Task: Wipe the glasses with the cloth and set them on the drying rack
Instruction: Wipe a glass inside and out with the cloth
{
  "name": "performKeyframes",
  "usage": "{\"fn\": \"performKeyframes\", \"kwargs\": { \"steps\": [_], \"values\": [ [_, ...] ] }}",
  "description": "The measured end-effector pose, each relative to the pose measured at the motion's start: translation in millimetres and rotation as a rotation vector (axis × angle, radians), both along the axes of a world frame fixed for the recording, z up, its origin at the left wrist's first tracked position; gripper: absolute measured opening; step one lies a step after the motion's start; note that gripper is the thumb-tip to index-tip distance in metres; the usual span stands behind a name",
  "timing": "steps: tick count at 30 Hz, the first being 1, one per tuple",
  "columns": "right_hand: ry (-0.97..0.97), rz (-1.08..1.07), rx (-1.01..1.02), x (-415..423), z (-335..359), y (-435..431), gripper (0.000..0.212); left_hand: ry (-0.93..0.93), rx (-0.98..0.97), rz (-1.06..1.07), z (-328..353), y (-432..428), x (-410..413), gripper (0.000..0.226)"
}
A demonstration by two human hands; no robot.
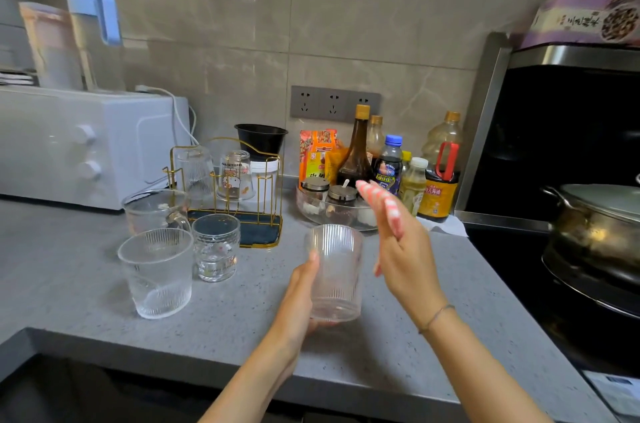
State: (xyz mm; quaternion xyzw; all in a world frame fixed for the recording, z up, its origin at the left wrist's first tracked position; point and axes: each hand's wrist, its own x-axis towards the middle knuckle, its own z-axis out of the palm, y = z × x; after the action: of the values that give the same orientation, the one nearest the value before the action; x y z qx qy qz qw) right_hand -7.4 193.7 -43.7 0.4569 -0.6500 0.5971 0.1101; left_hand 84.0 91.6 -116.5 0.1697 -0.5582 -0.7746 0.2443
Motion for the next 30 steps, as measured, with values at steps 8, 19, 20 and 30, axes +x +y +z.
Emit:
{"fn": "performKeyframes", "kwargs": {
  "steps": [8, 19, 20, 30],
  "values": [
    [0.366, 0.001, 0.268, 44.4, -32.9, 0.6, 0.055, 0.123, 0.072, 0.032, 18.0, 22.0, 15.0, 0.033],
    [0.354, 0.054, -0.069, 73.4, -52.4, 12.4, 0.038, 0.183, 0.157, 0.012, 45.7, 20.7, 22.7, 0.073],
    [0.328, 0.042, -0.063, 74.7, -48.8, 11.4, 0.040, 0.197, 0.147, 0.019, 46.4, 23.2, 23.2, 0.077],
    [0.141, 0.021, 0.007, 57.5, -1.5, 7.9, 0.046, 0.315, -0.007, 0.022, 45.2, 40.7, 30.9, 0.064]
  ]
}}
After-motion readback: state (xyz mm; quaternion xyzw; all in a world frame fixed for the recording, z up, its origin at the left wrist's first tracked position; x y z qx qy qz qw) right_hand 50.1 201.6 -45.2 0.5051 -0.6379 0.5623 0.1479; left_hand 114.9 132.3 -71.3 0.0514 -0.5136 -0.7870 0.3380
